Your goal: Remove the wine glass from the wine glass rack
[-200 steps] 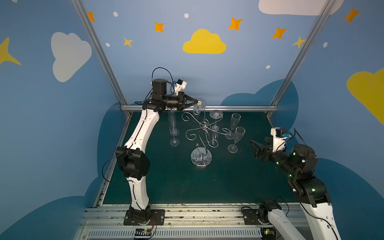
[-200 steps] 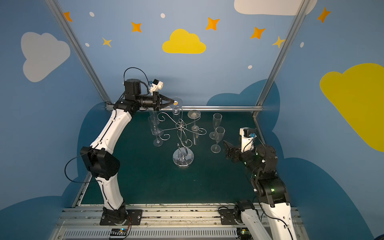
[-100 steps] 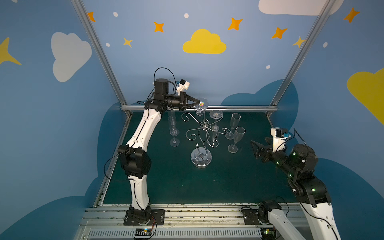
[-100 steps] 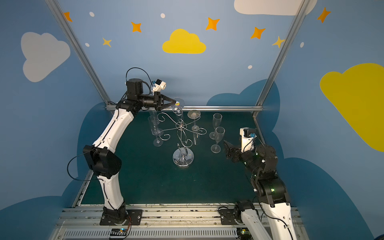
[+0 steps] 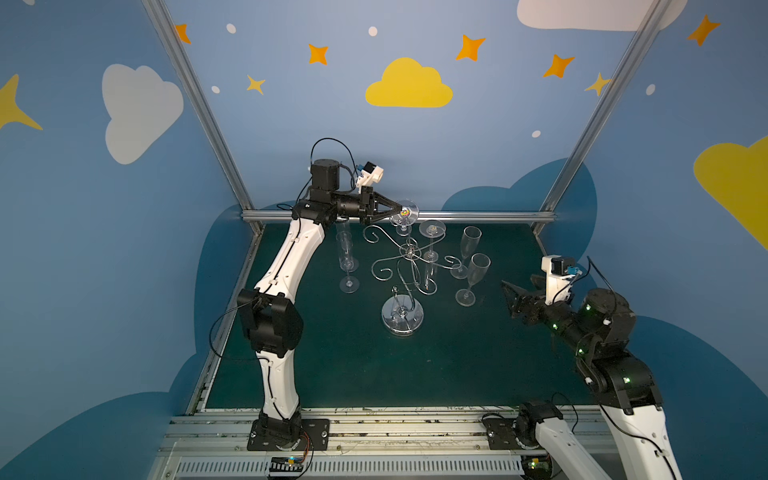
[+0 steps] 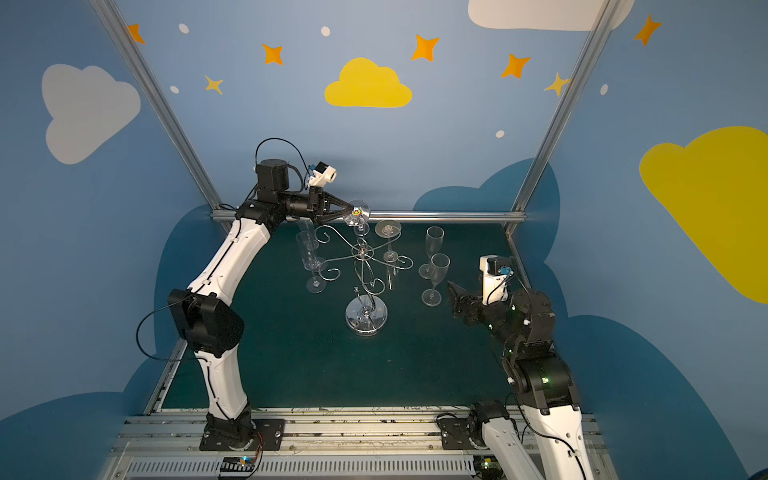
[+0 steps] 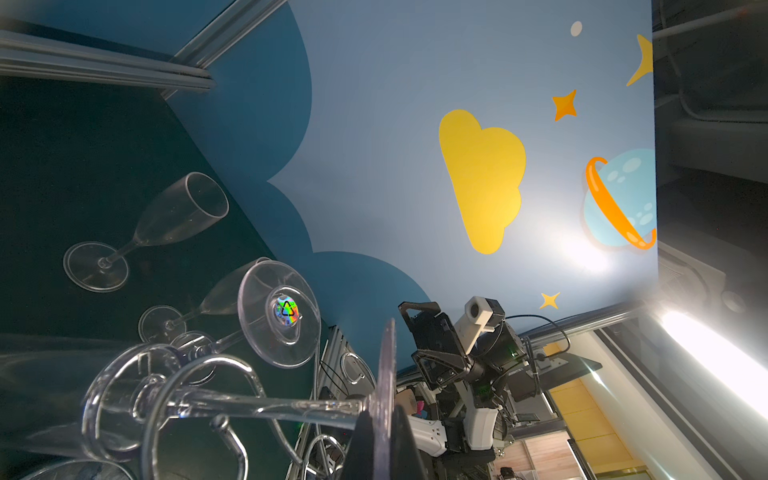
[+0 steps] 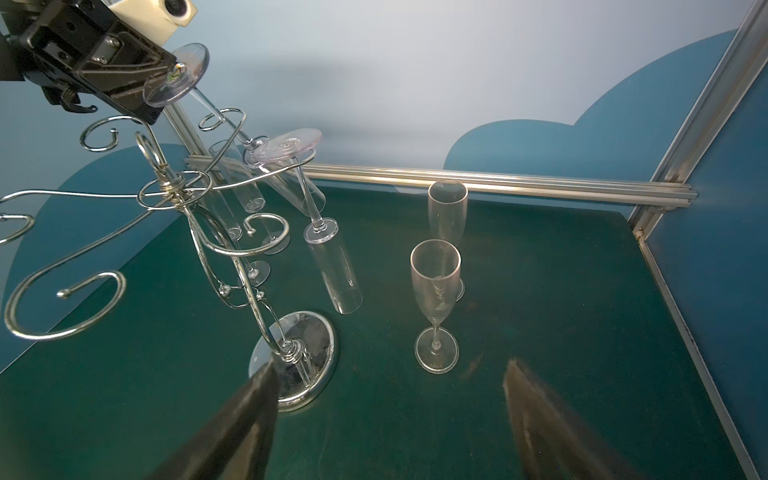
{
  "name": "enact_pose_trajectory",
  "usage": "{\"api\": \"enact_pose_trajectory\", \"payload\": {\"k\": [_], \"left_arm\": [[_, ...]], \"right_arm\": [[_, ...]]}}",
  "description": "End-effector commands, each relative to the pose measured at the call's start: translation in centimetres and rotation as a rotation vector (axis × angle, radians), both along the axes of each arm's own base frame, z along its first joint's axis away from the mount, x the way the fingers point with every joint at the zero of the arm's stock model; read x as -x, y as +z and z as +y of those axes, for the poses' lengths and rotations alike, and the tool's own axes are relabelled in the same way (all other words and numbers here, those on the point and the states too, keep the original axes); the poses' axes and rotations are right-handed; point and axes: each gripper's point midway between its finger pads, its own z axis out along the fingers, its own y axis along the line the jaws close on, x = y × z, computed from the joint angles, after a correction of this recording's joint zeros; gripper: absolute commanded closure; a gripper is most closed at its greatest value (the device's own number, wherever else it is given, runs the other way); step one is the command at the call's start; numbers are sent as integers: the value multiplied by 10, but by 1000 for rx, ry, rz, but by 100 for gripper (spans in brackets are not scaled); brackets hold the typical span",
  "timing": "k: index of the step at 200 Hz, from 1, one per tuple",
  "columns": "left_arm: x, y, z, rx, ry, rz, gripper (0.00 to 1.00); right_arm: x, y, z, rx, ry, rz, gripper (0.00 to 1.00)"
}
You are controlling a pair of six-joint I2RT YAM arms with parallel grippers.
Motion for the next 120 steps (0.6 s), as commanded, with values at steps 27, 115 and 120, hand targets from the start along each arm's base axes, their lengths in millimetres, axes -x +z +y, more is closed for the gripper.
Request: {"api": "enact_pose_trajectory", "payload": {"k": [27,115,120], "left_arm": [[23,23,10,28,-38,-81,97],[28,29,29,31,3,-82,97],[28,29,30,32,4,-81,97]], "right_arm": [[6,10,-4,9,-13,-29,16],[9,11,-5,8,-17,-32,16],[9,11,-5,8,-17,-31,16]]}}
